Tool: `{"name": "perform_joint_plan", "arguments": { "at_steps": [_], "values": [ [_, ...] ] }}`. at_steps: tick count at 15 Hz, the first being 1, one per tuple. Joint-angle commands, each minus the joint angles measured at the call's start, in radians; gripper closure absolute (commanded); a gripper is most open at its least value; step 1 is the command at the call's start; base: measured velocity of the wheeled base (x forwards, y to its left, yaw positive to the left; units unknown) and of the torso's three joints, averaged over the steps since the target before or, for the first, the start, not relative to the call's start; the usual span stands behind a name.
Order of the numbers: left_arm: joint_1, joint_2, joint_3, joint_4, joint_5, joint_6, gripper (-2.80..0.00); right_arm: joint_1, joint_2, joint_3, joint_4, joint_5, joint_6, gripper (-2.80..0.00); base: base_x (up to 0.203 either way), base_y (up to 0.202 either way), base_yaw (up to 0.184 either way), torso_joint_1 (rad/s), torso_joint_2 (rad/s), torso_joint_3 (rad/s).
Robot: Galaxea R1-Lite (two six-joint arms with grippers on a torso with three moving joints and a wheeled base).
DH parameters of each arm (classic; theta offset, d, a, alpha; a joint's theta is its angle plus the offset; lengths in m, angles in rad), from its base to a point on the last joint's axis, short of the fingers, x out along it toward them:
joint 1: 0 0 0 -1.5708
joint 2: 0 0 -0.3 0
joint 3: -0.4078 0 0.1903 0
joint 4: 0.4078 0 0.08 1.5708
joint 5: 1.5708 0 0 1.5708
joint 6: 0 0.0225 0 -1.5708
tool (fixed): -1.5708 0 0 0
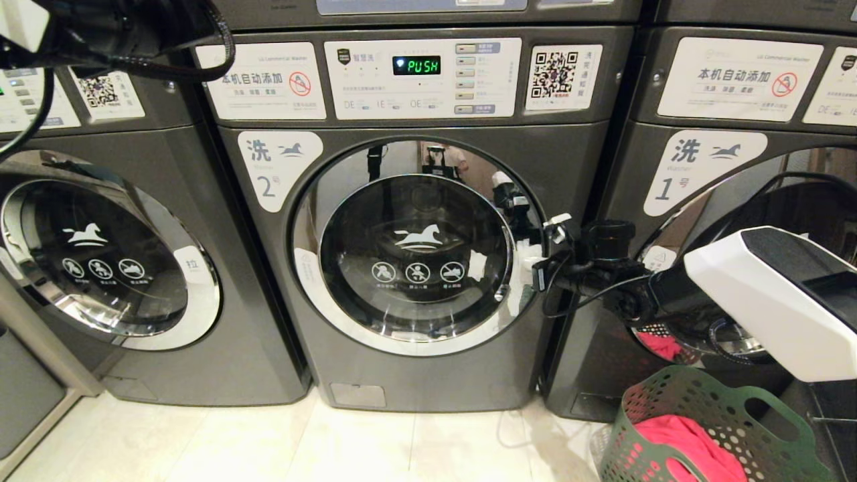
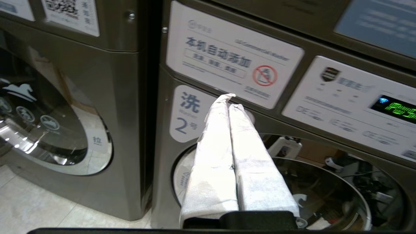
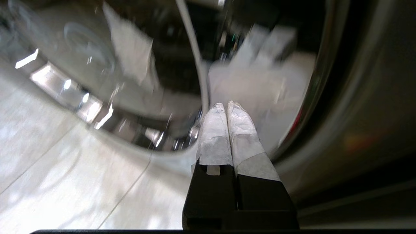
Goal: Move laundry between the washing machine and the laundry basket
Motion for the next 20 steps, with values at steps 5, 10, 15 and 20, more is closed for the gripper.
{"name": "perform_joint_plan", "arguments": {
  "at_steps": [5, 10, 15, 20],
  "values": [
    [-0.004, -0.148, 0.210, 0.094, 0.004, -0.001, 0.00, 0.023, -0.672, 0.443, 0.277, 0.013, -0.007, 0.00, 0.000, 0.000, 0.000, 0.000, 0.00, 0.000],
    [-0.014, -0.602, 0.867, 0.179, -0.061, -0.001, 0.00, 0.034, -1.322, 1.000, 0.399, -0.031, -0.070, 0.00, 0.000, 0.000, 0.000, 0.000, 0.00, 0.000],
    [-0.017, -1.166, 1.430, 0.215, -0.397, 0.018, 0.00, 0.040, -2.014, 1.318, 0.638, -0.111, -0.103, 0.00, 0.000, 0.000, 0.000, 0.000, 0.00, 0.000],
    [0.014, -1.311, 1.736, -0.010, -0.597, 0.096, 0.00, 0.046, -2.127, 1.500, 0.653, -0.210, -0.044, 0.00, 0.000, 0.000, 0.000, 0.000, 0.00, 0.000]
  ]
}}
